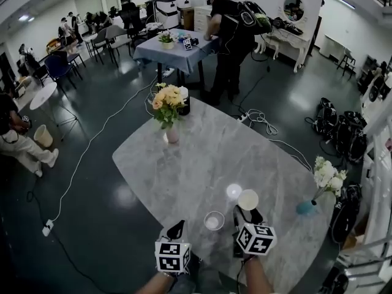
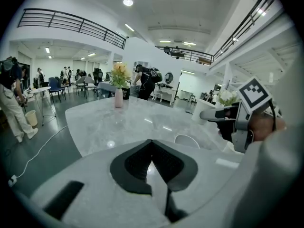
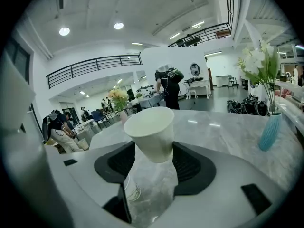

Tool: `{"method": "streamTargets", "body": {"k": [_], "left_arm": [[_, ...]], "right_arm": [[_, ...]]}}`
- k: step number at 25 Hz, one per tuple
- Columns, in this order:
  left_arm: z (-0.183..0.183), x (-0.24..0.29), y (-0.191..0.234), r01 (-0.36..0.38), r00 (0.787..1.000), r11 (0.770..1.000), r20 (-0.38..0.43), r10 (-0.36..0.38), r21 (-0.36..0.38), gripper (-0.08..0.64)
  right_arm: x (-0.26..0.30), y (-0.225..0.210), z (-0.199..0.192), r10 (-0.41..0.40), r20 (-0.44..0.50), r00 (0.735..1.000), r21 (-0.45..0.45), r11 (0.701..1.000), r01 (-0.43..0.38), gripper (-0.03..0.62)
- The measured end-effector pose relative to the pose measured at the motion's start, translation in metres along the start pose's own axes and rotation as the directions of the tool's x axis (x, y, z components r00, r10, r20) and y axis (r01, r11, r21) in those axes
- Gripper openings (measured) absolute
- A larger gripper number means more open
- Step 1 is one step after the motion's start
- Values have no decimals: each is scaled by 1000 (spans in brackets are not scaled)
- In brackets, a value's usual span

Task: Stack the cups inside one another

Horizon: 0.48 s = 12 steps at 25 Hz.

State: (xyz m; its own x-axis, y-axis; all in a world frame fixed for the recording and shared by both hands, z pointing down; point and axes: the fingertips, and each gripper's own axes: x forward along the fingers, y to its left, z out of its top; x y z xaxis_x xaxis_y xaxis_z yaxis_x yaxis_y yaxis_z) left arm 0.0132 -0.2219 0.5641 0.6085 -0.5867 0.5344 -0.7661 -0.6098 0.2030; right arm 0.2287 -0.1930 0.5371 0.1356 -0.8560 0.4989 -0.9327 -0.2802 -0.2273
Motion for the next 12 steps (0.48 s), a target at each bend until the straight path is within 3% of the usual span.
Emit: {"method": "streamTargets", "body": {"k": [12], "left_arm": [[-9, -33, -8, 33, 999, 999, 27, -34, 20, -3]], "right_arm": [[-50, 33, -22, 18, 13, 1000, -25, 1000, -17, 224]]}}
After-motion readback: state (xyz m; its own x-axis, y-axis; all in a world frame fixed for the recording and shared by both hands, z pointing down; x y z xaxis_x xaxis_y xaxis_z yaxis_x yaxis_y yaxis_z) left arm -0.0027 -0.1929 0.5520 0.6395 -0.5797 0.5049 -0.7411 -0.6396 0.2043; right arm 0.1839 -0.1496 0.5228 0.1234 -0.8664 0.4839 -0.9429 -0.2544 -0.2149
